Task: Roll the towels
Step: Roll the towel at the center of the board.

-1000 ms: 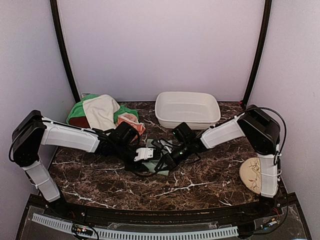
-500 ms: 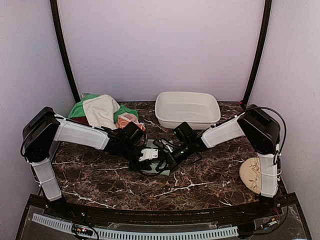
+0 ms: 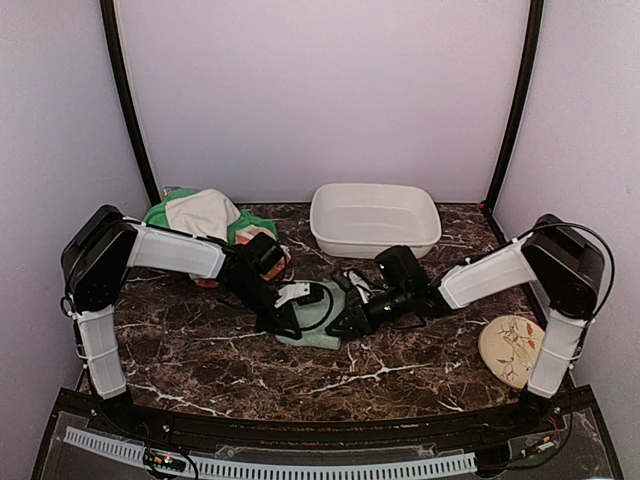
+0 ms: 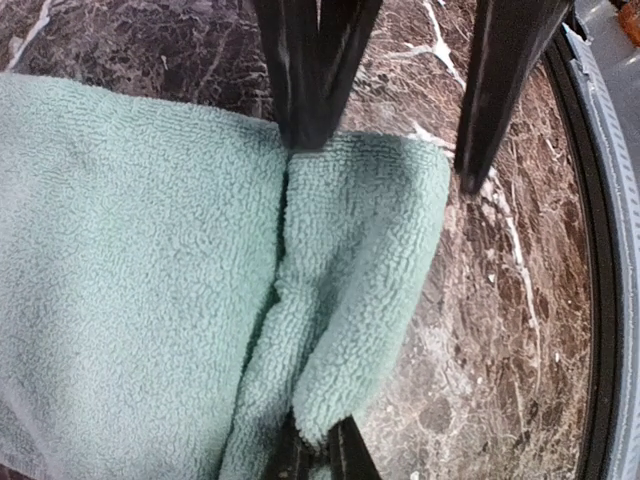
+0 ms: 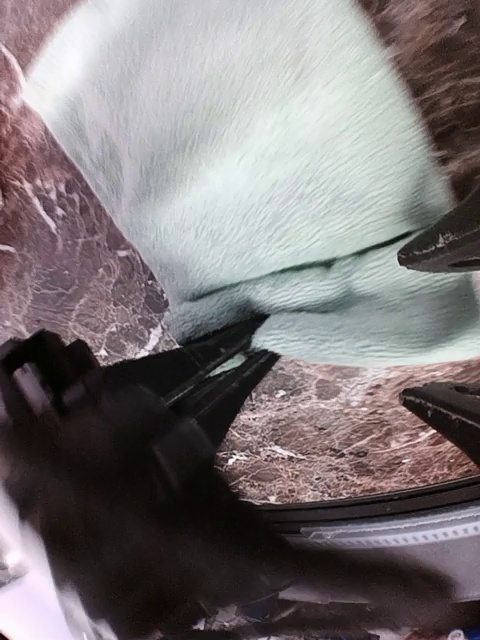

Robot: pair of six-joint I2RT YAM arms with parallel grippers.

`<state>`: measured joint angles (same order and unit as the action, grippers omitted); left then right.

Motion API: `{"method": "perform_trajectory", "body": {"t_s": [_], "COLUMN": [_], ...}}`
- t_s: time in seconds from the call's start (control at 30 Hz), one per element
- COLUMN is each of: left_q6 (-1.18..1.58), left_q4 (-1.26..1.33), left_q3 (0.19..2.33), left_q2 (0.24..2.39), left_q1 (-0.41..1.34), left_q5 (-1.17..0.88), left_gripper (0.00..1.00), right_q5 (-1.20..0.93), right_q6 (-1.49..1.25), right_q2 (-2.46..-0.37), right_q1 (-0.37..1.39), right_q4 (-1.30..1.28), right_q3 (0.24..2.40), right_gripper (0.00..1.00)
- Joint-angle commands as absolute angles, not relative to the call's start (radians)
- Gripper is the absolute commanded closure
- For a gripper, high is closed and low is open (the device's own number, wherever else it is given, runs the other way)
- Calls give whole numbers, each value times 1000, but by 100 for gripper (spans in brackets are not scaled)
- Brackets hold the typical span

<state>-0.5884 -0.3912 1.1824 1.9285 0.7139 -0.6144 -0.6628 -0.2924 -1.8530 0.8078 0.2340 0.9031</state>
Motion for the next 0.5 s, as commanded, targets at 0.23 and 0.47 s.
{"method": "perform_trajectory", "body": {"t_s": [0.23,0.47], "left_q6": [-585,-573], "left_q4": [-719,-850], "left_q3": [1244,1375], "left_q2": [1970,2115], "left_q1": [665,631], "left_q5": [-840,-892], "left_gripper": [100,100], "right_q5": [291,368], "right_q6": [-5,-96], "right_q2": [-1387,-1230], "right_q1": [1064,1059], "right_q4": [367,547], "right_q3": [591,430], "right_gripper": [0,0]}}
